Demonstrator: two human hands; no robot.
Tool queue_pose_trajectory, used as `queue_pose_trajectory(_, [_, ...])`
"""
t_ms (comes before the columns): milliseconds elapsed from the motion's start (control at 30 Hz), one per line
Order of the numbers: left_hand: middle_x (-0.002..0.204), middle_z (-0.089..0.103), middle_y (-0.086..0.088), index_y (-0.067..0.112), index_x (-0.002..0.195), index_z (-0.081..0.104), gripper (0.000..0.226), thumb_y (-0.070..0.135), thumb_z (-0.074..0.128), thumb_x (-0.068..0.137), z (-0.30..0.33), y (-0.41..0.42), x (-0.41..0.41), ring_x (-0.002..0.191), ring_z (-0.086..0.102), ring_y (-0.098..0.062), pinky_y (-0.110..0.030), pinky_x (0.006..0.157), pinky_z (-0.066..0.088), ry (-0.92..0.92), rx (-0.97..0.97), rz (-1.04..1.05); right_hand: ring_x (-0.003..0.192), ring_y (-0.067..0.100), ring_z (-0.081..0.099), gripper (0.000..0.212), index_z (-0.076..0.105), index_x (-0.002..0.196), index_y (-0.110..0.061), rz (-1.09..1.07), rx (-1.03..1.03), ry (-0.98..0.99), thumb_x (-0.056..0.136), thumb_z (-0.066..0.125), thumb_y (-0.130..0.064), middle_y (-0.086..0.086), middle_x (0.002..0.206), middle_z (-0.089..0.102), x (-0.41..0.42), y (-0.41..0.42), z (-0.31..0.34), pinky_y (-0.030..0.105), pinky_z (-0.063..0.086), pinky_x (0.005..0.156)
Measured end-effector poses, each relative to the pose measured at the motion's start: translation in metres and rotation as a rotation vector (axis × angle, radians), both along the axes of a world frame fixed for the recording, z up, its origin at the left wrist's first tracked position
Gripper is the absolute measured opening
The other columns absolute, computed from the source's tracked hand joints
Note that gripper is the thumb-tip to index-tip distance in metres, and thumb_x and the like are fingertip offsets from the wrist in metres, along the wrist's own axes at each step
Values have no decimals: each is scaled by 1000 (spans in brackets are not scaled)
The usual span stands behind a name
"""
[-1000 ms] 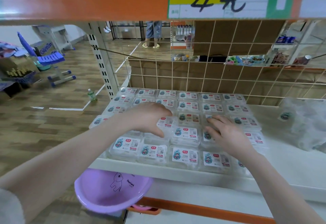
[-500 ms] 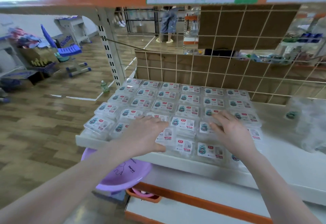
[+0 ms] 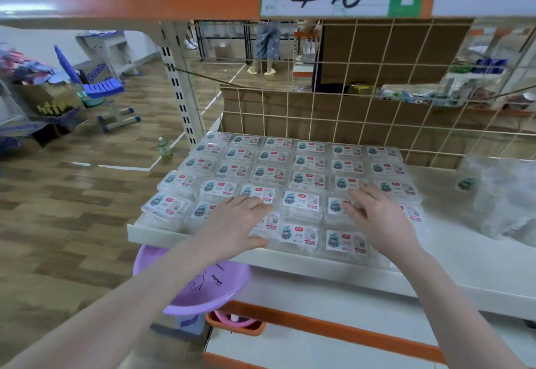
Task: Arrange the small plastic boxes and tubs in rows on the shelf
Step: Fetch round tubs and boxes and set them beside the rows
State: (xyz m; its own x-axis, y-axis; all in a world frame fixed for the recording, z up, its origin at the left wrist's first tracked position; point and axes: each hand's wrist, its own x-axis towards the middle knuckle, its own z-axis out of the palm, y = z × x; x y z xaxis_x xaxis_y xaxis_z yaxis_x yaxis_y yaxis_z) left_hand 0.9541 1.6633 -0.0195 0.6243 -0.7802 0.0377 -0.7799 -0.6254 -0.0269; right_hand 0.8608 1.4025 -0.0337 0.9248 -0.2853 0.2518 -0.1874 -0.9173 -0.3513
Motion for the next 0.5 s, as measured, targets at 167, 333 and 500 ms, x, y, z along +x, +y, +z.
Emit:
queue_pose_trajectory(167, [143,39,8,27,145,32,66,54,51,88,-9,14,8,131,33,-12,-26,106,22,1,-63,-47,116,30,50,35,62,118,-6,-75,-18,-11,93,55,-29,12,125,56,-10,14,4,38,39,93])
queue_pose_trajectory(333, [143,39,8,25,142,37,64,56,50,88,-15,27,16,131,33,-12,-26,107,22,-9,-151,-100,110,31,52,34,62,117,-8,-216,-7,-38,92,55,-30,10,118,58,-31,39,5,38,41,88])
queue_pose_trajectory(500, [142,37,7,23,142,34,63,54,49,89,-20,32,21,132,30,-14,-27,106,23,-12,-194,-155,117,31,48,44,56,127,-6,-412,15,-52,92,55,-32,12,125,55,-63,64,1,40,41,92])
